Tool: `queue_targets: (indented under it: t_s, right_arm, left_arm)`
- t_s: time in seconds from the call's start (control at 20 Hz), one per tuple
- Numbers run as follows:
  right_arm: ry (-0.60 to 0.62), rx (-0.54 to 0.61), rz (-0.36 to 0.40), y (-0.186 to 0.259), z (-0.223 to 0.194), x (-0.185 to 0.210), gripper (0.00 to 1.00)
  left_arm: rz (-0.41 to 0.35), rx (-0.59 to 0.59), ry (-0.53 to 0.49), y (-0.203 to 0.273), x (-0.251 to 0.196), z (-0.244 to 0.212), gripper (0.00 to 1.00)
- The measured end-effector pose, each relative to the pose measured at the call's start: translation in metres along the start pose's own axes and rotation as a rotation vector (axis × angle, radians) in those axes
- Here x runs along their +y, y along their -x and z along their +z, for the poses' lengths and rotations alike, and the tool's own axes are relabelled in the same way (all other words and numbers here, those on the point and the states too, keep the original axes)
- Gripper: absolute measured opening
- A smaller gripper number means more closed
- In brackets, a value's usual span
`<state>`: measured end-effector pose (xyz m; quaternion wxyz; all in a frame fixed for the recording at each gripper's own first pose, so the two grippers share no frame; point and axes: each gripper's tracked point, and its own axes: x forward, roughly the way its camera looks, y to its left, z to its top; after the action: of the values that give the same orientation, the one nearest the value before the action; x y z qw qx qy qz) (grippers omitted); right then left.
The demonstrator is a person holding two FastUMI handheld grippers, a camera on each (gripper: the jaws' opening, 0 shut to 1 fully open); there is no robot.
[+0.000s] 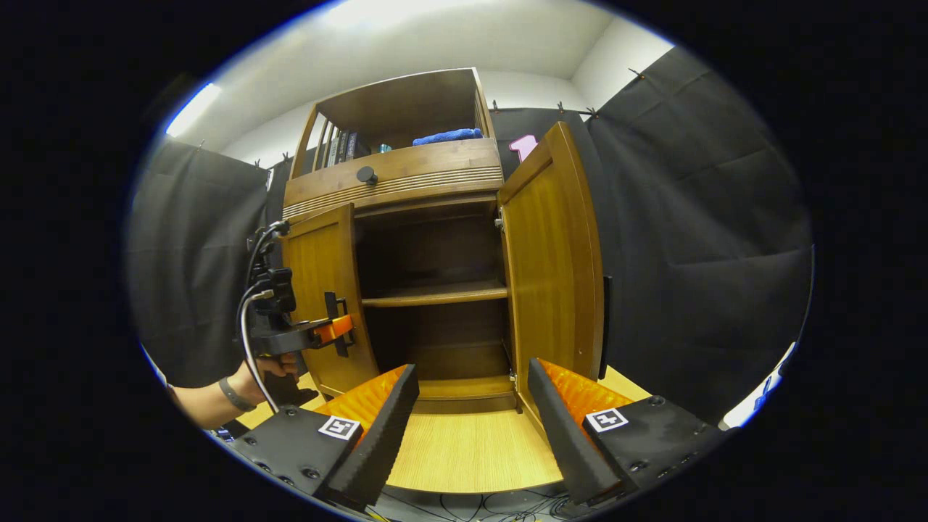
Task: Open the right door of the double-door shoe cabinet with the right hand, and open the left door with the left hand.
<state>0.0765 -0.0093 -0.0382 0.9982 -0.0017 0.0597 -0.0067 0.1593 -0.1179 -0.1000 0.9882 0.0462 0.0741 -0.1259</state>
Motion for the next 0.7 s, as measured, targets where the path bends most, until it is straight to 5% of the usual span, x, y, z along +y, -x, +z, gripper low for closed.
queue_targets:
  t_s: [0.3, 0.7]
  right_arm:
    - [-0.001, -0.005, 0.005, 0.004, 0.000, 0.003, 0.98]
    - [0.005, -0.010, 0.032, 0.006, 0.000, 0.013, 0.98]
  left_arm:
    - [-0.017, 0.011, 0.002, 0.046, 0.016, 0.006, 0.27]
    - [0.135, -0.031, 0.011, 0.102, 0.055, 0.016, 0.24]
